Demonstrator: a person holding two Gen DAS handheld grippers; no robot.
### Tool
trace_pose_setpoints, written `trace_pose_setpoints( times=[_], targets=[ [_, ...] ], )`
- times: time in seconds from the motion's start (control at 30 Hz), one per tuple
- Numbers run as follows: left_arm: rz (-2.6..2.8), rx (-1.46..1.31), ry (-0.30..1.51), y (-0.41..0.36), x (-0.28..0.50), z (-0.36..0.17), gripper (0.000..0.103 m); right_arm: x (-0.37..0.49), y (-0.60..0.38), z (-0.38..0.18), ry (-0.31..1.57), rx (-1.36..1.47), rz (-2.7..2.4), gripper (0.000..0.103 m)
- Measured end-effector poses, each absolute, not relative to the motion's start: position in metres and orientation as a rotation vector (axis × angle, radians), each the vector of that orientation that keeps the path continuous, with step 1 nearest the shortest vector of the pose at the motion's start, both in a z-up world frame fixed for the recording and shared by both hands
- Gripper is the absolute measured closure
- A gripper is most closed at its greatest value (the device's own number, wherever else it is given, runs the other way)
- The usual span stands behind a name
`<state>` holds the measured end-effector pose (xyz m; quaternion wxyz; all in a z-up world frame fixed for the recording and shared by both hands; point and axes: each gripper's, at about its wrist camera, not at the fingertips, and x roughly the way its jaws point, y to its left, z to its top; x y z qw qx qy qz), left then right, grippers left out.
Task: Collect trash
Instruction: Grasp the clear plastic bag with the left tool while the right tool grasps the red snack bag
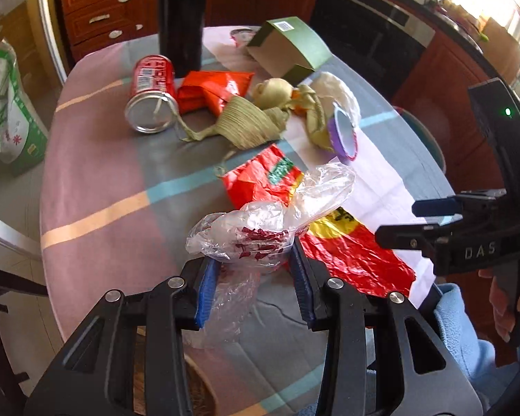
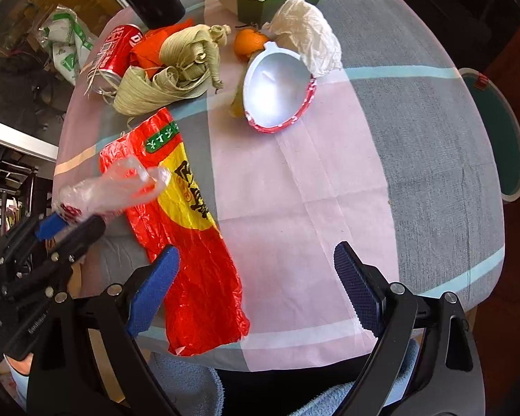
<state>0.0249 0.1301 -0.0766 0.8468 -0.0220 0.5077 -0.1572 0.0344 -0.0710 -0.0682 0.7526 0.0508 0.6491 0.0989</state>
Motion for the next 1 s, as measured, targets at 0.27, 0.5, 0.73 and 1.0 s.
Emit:
trace_pose_setpoints(
  times=[0.27,0.5,0.73,1.0],
  targets=[
    [-0.322,-0.1,1.075,0.148,0.022,-0.074,0.063,0.033,-0.023,-0.092,1.472,0.015,0.321,0.016],
    [-0.33,-0.103,1.091,0.142,0.027,-0.076,0.062,0.027,0.0,-0.096,1.411,-0.106,0.331,0.018],
    [-0.338,-0.099,1.1,0.129,0.032,-0.077,0.062,0.022,-0.003,-0.084,1.319,-0.138,0.349,0.077],
    [-0.343,-0.088,1.083,0.108,0.036,-0.068,0.062,0.031,-0.047,-0.077,1.326,-0.054,0.331,0.1]
  ],
)
